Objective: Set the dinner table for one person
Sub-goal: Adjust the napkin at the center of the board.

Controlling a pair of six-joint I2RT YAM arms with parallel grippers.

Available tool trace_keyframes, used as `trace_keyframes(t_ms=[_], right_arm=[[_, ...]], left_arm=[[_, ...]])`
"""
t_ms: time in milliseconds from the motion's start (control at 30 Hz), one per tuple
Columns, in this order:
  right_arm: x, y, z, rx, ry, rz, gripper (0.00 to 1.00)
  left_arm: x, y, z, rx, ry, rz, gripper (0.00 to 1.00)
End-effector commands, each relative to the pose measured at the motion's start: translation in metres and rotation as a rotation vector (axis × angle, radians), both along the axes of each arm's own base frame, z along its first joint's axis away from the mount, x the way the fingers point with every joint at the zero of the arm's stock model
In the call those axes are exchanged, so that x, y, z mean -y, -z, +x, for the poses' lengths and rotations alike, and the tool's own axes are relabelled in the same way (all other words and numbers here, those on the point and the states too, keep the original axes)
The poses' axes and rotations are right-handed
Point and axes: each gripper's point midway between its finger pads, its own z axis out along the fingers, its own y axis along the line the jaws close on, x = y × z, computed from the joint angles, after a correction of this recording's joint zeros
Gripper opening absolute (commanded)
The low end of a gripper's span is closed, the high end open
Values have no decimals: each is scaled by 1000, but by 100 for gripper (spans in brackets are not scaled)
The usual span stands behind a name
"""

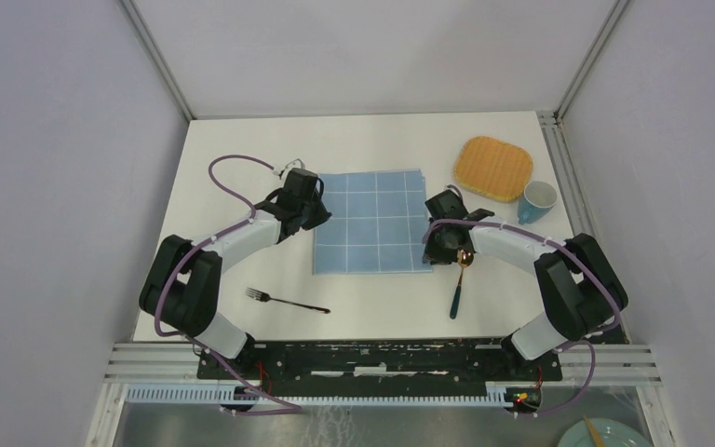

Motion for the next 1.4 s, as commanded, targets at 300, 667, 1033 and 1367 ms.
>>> trace_keyframes(t_ms=[300,667,1033,1367], right_arm=[[-14,-9,15,16,2,51,0],[28,-39,35,158,42,-166,0],[24,-23,45,127,19,-197,0],[22,-7,45,81,20,-217,20]], left_arm=[[6,-18,11,53,0,-25,2],[8,-18,13,54,0,-27,2],[10,-18,13,54,6,-24,2],[9,-19,13,57,12,-17,2]])
